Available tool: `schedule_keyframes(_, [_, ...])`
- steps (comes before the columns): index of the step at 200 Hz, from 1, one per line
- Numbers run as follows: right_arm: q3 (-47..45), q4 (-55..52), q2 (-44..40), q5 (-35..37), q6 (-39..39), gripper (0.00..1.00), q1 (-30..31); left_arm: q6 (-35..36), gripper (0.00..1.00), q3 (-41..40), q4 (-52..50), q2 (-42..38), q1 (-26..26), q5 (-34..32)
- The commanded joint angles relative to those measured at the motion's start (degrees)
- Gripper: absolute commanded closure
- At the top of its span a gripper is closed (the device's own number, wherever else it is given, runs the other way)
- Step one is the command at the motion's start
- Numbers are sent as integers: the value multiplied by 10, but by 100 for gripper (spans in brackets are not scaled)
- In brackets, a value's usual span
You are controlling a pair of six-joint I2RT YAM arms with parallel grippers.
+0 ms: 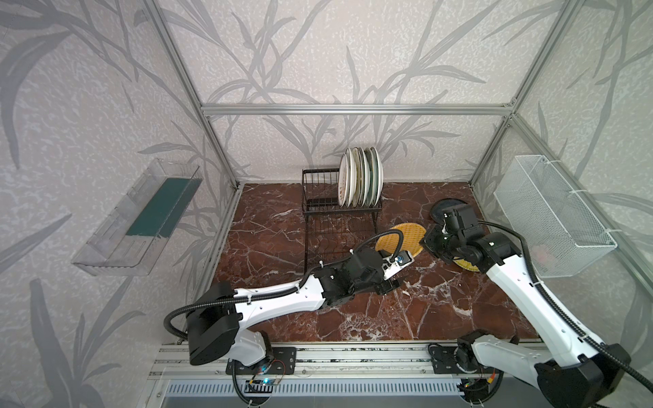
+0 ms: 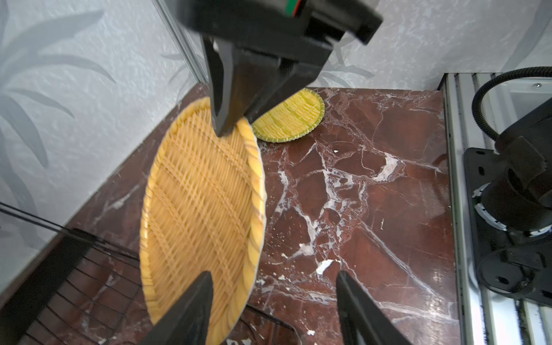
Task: Load plates into a dish rack
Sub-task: Place the plate on the dish rack.
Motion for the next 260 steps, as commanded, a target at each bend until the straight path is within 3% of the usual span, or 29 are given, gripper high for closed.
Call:
schedule_keyframes(1, [6,16,-11,-12,5,99,3,40,43,25,-9,10,-2,-22])
schedule_keyframes(39, [2,17,-14,-18,6,99,3,56,54,31,2,24,-3,-37])
schedule_keyframes(135, [-1,20,-14,-30,13,98,4,74,66,45,41,66,-5,-81])
schedule_keyframes(166, [-6,25,-15,-31,14,98,3,76,76,47,55,74,-7,-97])
schedule_keyframes(204, [-12,33,-19,-33,18,98,3,66,94,43,57,69,-14,-106])
schedule_keyframes(218, [-13,41,-20,-36,17,91,3,59,100,36,57,60,-17,-103])
schedule_keyframes(260, [-10,96,-14,-45,-12,41,0,26,100,14,37,3,-29,-79])
